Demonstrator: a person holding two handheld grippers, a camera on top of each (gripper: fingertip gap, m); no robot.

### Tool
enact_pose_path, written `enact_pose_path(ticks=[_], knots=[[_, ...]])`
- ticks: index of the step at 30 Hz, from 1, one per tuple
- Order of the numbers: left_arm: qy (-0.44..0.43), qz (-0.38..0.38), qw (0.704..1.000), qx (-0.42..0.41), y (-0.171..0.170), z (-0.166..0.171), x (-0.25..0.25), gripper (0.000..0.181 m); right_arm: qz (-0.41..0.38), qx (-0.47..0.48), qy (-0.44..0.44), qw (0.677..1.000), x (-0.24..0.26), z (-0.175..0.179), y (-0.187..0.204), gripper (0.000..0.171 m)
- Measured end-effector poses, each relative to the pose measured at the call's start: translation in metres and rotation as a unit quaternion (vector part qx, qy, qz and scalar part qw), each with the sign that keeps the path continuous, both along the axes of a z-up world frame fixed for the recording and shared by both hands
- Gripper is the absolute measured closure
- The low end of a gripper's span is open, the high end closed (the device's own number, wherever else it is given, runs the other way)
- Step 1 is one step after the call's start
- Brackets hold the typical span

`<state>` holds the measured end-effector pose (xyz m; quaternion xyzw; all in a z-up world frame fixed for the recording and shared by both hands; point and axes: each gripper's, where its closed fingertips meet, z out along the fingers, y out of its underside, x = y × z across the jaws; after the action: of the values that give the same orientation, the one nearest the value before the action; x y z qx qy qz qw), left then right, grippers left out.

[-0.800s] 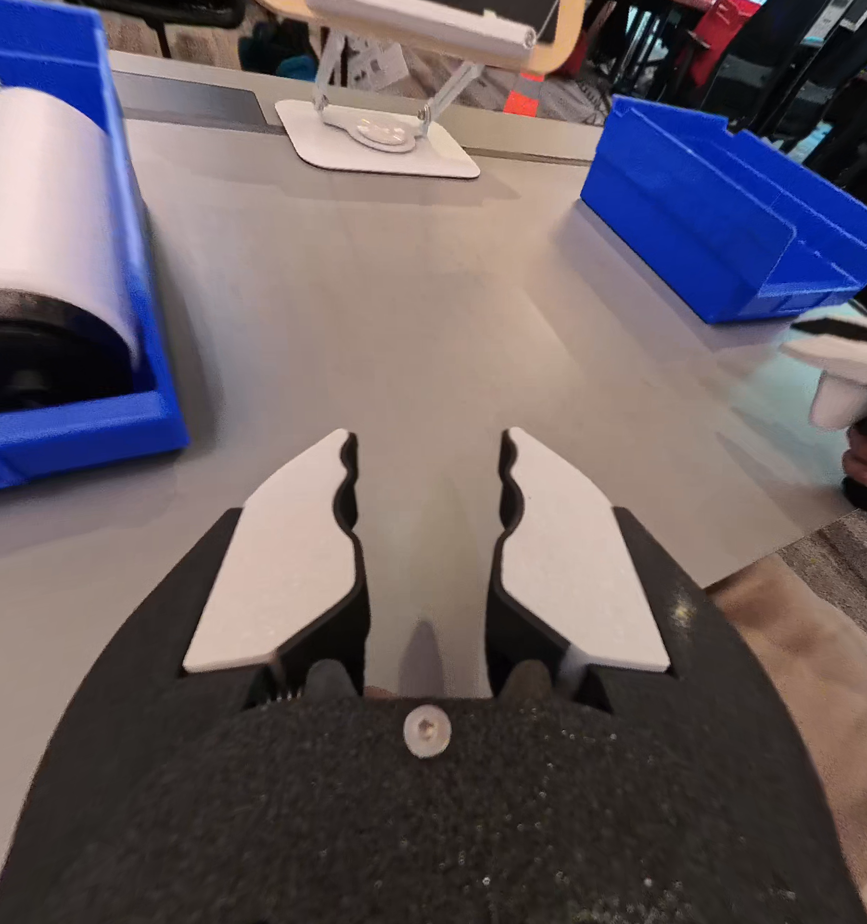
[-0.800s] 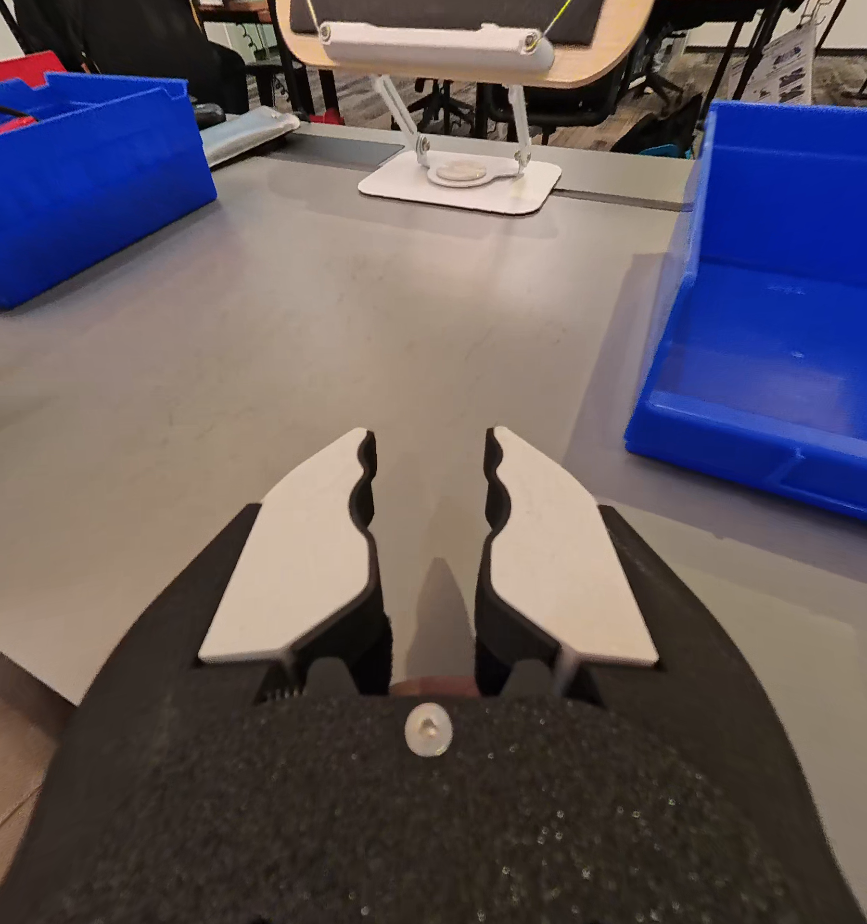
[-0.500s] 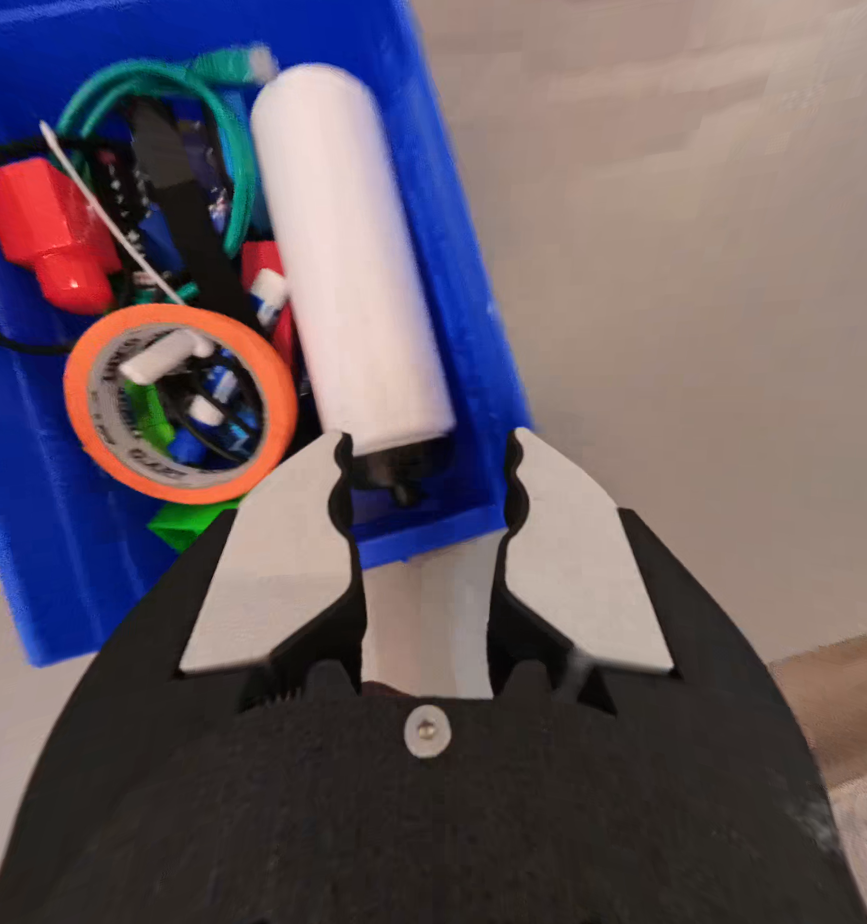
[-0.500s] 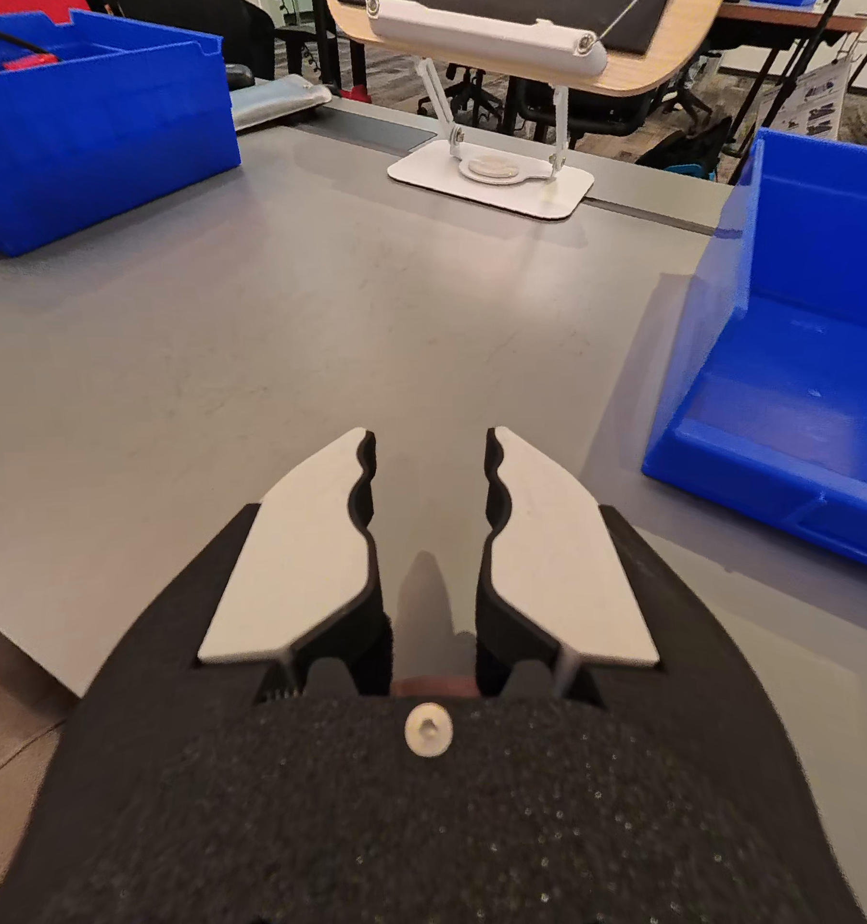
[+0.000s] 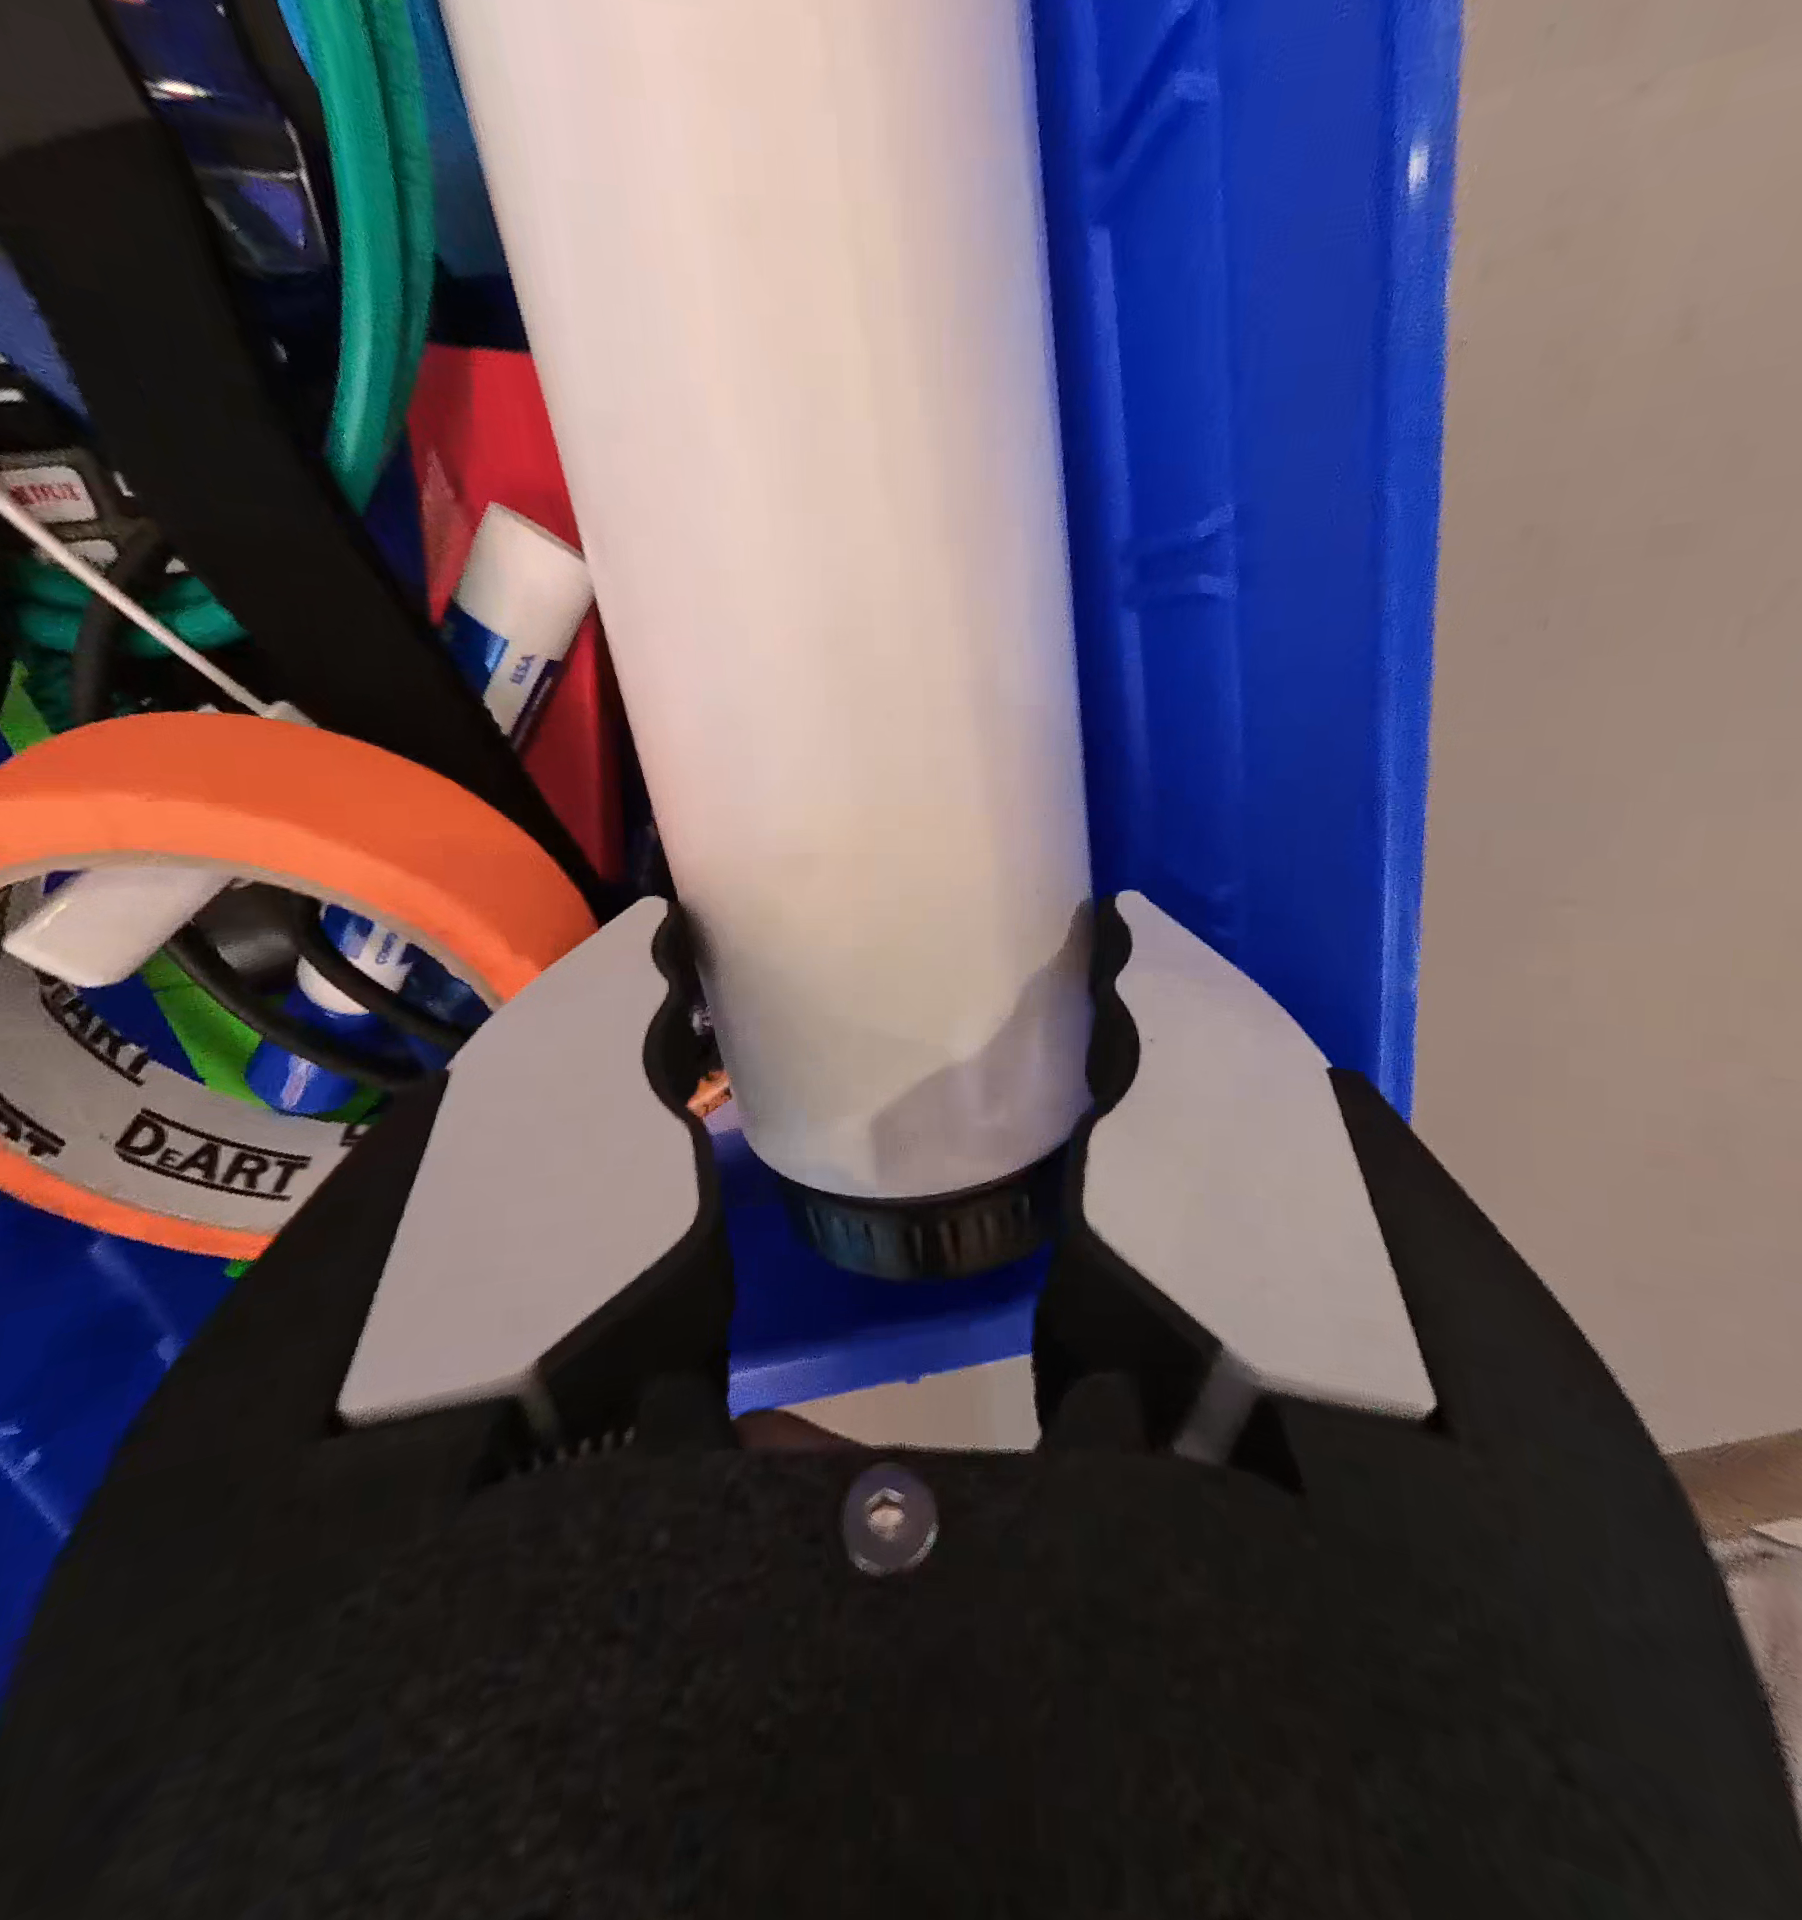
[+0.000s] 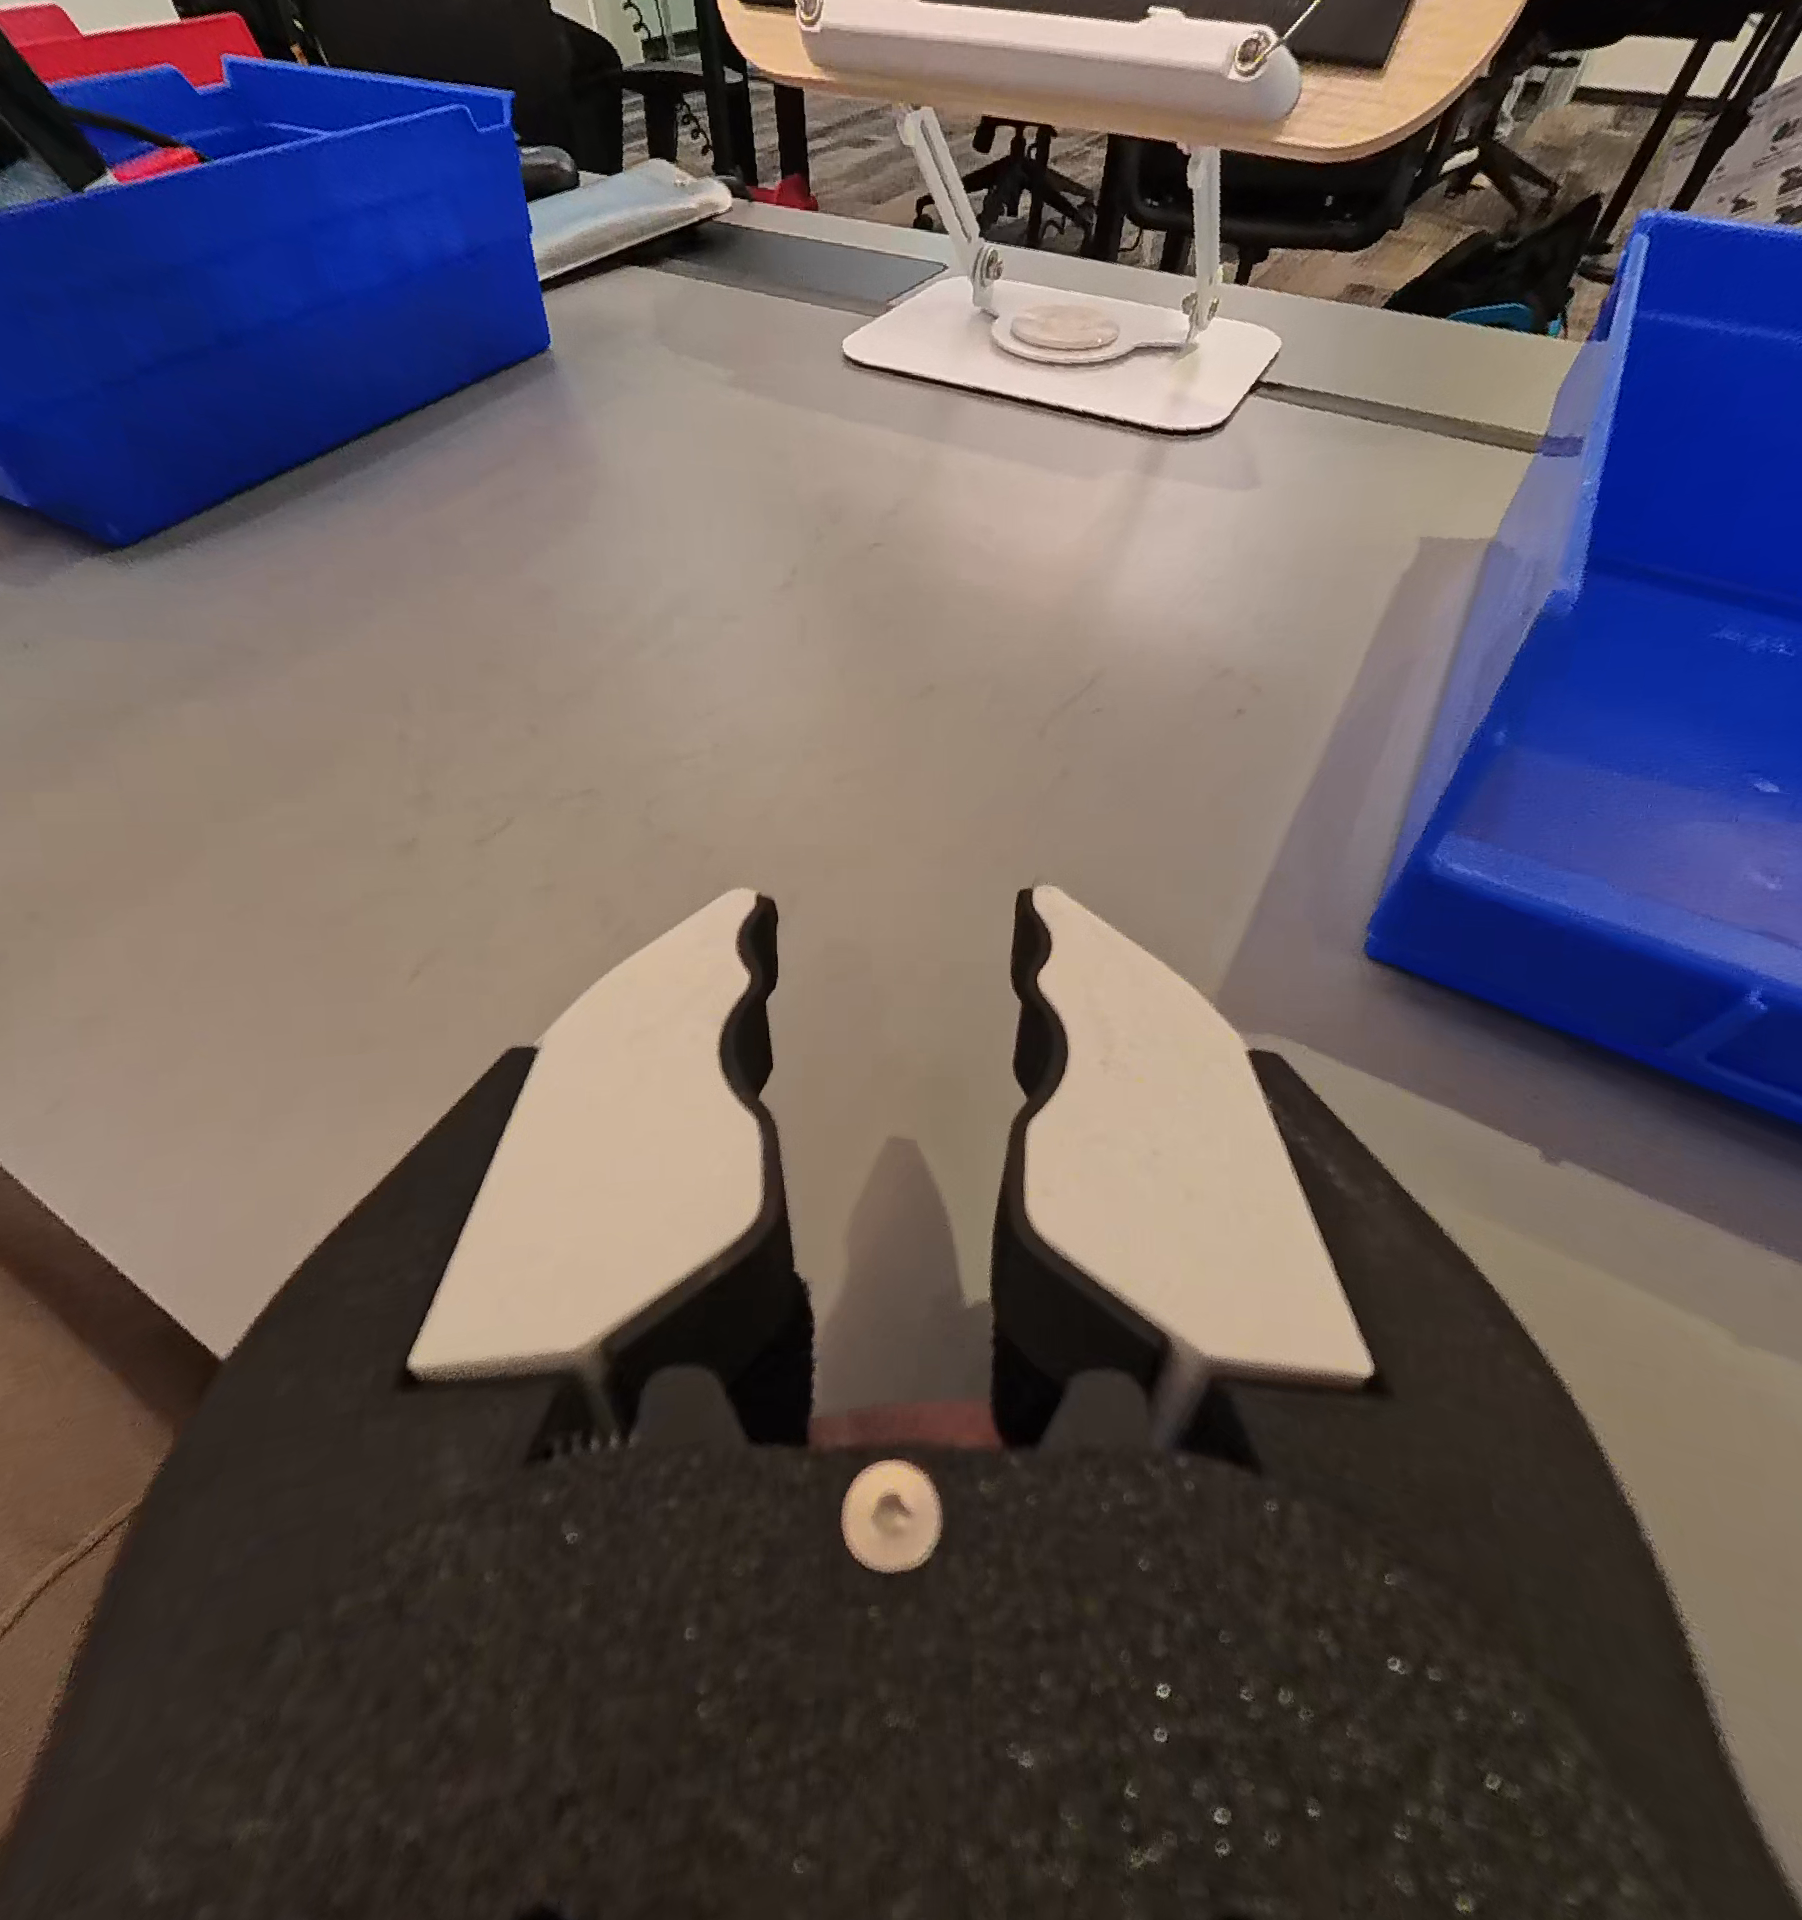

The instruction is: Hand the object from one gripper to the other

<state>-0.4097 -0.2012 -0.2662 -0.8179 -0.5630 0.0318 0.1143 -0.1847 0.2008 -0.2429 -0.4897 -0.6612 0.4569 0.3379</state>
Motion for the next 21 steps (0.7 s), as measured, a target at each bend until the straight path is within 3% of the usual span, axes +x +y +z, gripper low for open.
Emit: enact_pose_path(ticks=[9,16,21], knots=[[0.045,-0.03,0.998,0.025,-0.007,0.007,0.003,0.108,0.004,-0.001,-0.007,1.0,0.002,-0.001,-0.001,0.128],[0.065,-0.027,0.993,0.098,-0.031,0.077,0.006,0.11,0.003,0.021,-0.004,1.0,0.003,-0.002,-0.002,0.129],[0.0,-0.113,0.994,0.011,-0.041,0.115,0.003,0.11,0.011,0.036,0.005,0.999,-0.001,0.0,-0.012,0.129]])
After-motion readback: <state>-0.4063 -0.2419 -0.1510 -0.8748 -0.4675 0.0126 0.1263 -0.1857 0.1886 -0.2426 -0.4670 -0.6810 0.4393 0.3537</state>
